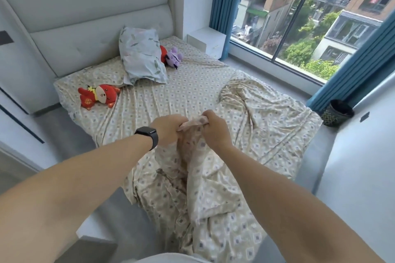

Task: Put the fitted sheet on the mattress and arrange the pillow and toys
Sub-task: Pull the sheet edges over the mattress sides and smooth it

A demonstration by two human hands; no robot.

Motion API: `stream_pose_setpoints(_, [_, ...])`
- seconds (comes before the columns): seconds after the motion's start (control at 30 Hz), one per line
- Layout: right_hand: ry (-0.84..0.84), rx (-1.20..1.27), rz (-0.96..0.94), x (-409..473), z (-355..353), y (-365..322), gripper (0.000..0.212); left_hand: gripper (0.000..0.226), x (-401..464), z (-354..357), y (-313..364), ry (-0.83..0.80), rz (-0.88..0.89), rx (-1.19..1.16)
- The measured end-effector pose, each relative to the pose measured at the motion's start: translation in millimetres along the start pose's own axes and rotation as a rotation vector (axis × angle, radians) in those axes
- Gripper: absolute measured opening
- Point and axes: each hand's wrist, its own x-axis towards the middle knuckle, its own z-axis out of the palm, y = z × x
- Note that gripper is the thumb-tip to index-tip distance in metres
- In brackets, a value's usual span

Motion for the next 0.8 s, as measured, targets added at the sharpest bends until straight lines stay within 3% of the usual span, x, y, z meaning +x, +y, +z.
stream_pose_setpoints(0.2, [0.411, 0.062, -0.025, -2, -45, 33, 0.039, 0.028, 34, 14, -8, -0.002, -0.296, 0.125])
stream_pose_setpoints(0.4, [0.704, -0.008, 0.353, -16, -95, 94, 0.025, 0.029, 55, 21, -8, 0.005, -0.455, 0.192])
stream_pose_setpoints(0.57, [0.59, -0.174, 0.6, -49, -98, 134, 0.02, 0.017, 53, 35, -6, 0.012, -0.483, 0.033])
stream_pose_setpoints(0.7, [0.146, -0.296, 0.899, -63, -85, 155, 0.04, 0.025, 60, 29, 16, 0.084, -0.477, -0.463])
stream_pose_setpoints(0.73, [0.05, -0.359, 0.876, -63, -77, 153, 0.051, 0.026, 62, 29, 23, 0.083, -0.432, -0.534])
stream_pose_setpoints(0.8, [-0.043, -0.378, 0.657, -53, -56, 138, 0.073, 0.028, 63, 30, 36, 0.079, -0.347, -0.589])
